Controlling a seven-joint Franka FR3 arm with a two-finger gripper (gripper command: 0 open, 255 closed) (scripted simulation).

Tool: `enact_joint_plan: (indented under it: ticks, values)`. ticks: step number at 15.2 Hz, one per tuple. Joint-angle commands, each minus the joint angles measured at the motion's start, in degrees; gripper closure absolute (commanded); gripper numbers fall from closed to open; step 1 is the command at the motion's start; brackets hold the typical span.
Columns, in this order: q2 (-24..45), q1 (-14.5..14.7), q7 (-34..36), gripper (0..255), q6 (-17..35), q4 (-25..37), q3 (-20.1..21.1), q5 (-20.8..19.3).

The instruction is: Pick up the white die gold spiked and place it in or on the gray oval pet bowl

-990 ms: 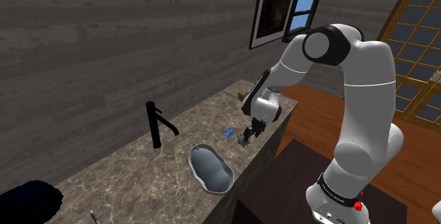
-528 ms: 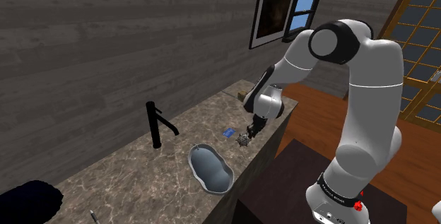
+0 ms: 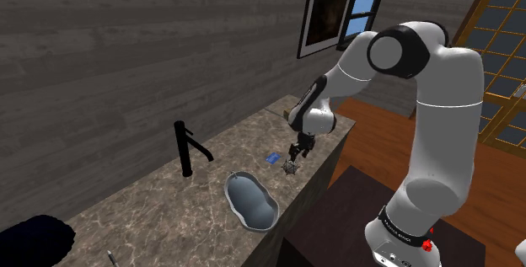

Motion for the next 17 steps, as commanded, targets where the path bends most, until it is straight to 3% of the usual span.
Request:
enact_joint_plan:
  ticks: [1,2,10,17]
  values:
    - [3.7,7.89,13.94,0,-11.94,8.36,-6.83,-12.09]
    - [6.35,9.57,17.49,0,-17.51,13.2,-7.91,-14.8]
    - [11.25,8.22,15.47,0,-12.87,13.33,-5.58,-11.84]
    - [11.25,8.21,15.47,0,-12.87,13.33,-5.57,-11.84]
